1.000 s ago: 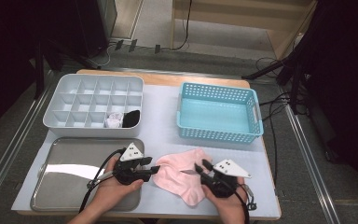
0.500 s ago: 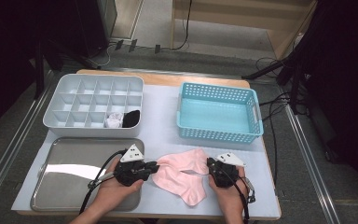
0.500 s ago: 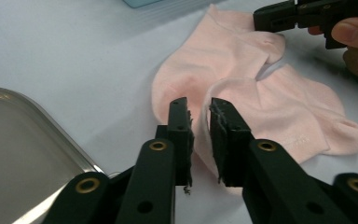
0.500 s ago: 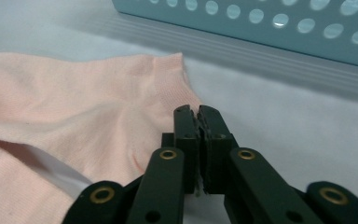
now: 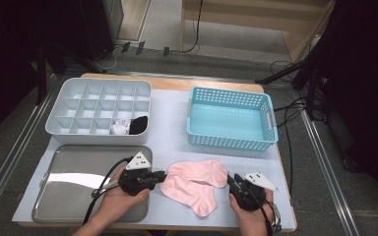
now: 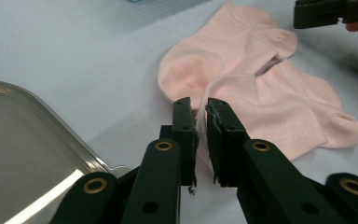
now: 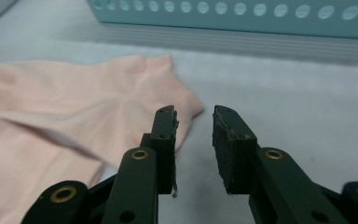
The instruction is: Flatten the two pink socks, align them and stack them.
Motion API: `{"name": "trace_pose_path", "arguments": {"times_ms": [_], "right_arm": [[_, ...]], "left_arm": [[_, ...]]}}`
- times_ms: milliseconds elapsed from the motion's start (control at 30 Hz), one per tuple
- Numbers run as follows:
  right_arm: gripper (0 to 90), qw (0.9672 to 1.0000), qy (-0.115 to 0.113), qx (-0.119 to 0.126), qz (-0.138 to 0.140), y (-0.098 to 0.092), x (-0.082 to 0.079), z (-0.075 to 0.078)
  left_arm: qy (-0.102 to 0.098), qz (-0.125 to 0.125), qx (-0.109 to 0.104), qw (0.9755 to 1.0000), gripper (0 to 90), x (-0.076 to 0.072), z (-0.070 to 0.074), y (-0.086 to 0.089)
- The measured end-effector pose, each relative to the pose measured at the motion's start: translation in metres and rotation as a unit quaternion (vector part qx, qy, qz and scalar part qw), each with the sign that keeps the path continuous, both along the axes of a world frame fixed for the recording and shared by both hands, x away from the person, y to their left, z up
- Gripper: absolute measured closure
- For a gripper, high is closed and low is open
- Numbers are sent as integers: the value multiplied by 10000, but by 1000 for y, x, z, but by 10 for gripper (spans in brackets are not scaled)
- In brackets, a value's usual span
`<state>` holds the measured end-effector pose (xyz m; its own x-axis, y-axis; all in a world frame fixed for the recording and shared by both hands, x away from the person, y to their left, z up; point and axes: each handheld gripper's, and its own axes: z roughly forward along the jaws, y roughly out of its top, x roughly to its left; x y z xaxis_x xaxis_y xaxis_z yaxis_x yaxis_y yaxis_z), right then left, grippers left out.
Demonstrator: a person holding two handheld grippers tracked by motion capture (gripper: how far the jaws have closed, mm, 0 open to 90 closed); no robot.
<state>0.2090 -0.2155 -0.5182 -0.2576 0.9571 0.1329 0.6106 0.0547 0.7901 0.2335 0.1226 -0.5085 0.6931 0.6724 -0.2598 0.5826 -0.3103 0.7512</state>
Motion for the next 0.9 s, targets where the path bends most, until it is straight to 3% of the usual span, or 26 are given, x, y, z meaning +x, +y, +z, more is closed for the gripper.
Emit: {"name": "trace_pose_path", "arguments": {"times_ms": [133,300,467,533,600,667,900], "right_arm": [[731,9993,11,184,316,12,-25,0],[714,9971,235,374,627,26,-39,-7],[698,9956,371,312,801,36,-42,-12],[768,9959,308,69,854,40,-43,-12],[840,9949,347,6,945,42,-44,-11],[858,9948,355,-28,958,44,-45,-9],[860,9947,141,171,1002,37,-46,1]], "left_arm": [[-12,5,-36,10000,824,0,-1,0],[-39,8,-42,10000,843,-1,1,0],[-16,-6,-55,10000,860,0,0,1],[19,-37,-48,10000,875,0,0,1],[33,-75,-44,10000,889,0,0,1],[47,-84,-20,10000,900,0,0,0],[34,-203,-10,9998,900,-2,2,-2]]}}
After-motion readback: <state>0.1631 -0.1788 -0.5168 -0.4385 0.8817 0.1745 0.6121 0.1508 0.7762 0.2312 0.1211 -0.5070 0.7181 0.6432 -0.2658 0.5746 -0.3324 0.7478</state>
